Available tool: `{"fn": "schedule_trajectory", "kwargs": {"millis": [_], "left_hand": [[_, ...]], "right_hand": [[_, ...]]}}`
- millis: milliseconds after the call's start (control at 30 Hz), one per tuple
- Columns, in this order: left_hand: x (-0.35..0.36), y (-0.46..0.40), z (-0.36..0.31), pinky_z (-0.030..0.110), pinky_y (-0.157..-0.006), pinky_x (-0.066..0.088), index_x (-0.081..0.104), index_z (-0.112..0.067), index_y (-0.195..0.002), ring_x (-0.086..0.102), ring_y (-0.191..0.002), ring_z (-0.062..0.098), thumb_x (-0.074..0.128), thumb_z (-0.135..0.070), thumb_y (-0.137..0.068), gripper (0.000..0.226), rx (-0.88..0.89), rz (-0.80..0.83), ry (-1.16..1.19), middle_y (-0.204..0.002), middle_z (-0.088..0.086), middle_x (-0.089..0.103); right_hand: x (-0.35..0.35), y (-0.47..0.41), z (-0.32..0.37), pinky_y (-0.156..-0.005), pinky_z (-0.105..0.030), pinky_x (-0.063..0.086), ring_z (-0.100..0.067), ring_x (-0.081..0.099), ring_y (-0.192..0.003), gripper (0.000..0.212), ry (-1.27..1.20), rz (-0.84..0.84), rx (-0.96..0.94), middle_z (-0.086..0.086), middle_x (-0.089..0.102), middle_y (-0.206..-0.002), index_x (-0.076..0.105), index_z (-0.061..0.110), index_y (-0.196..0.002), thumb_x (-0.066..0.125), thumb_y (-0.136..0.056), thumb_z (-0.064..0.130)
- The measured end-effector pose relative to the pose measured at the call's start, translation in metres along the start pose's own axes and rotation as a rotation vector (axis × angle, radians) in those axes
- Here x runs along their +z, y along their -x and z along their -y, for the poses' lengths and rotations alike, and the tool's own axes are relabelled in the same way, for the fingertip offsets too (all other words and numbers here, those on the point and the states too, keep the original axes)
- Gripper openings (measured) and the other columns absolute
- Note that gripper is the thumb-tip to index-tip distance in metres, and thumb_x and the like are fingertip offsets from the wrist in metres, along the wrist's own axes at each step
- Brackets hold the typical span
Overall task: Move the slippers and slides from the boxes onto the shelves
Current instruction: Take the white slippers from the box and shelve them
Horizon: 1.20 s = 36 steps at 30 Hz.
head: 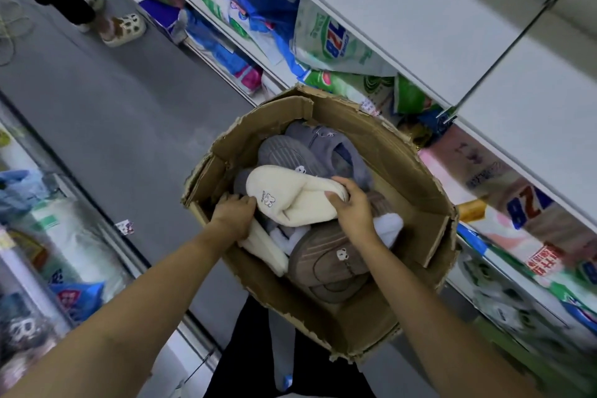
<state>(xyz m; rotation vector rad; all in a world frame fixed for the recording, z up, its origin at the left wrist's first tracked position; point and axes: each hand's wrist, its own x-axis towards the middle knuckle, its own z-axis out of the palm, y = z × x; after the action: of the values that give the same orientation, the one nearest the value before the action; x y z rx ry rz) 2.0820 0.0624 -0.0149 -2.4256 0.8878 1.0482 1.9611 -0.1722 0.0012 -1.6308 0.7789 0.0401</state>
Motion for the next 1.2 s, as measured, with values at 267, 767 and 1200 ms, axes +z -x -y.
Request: {"fn": "schedule_trajectory", "kwargs": {"millis": [267, 767, 1200], "left_hand": [[-0.018, 0.004, 0.013, 0.036, -0.107, 0.034, 0.057, -0.028, -0.134, 0.046, -0.129, 0.021, 0.051, -0.046, -0.099, 0.039, 0.335, -0.056, -0.291, -0.142, -0.005, 0.051], [-0.06, 0.06, 0.027, 0.037, -0.083, 0.05, 0.064, -0.029, -0.112, 0.062, -0.094, 0.009, 0.04, -0.054, -0.098, 0.037, 0.2, -0.432, 0.981, -0.104, -0.013, 0.068], [-0.06, 0.019, -0.085, 0.034, -0.091, 0.051, 0.069, -0.004, -0.109, 0.066, -0.101, 0.019, 0.052, -0.024, -0.104, 0.027, -0.04, -0.264, 1.546, -0.105, 0.007, 0.073]], "right_hand": [[-0.017, -0.005, 0.024, -0.078, -0.014, 0.052, -0.004, 0.061, -0.101, 0.03, -0.101, -0.096, -0.04, 0.005, 0.065, -0.114, 0.061, 0.011, -0.126, 0.063, -0.096, 0.012], [-0.007, -0.079, 0.062, -0.066, -0.007, 0.048, -0.009, 0.059, -0.091, 0.03, -0.058, 0.091, 0.097, -0.006, 0.062, -0.114, 0.06, 0.002, -0.127, 0.06, -0.097, 0.011], [-0.003, -0.009, 0.037, -0.102, -0.047, 0.05, -0.026, 0.064, -0.111, 0.032, -0.448, -0.041, 0.478, -0.005, 0.068, -0.121, 0.064, 0.024, -0.115, 0.056, -0.096, 0.049]]}}
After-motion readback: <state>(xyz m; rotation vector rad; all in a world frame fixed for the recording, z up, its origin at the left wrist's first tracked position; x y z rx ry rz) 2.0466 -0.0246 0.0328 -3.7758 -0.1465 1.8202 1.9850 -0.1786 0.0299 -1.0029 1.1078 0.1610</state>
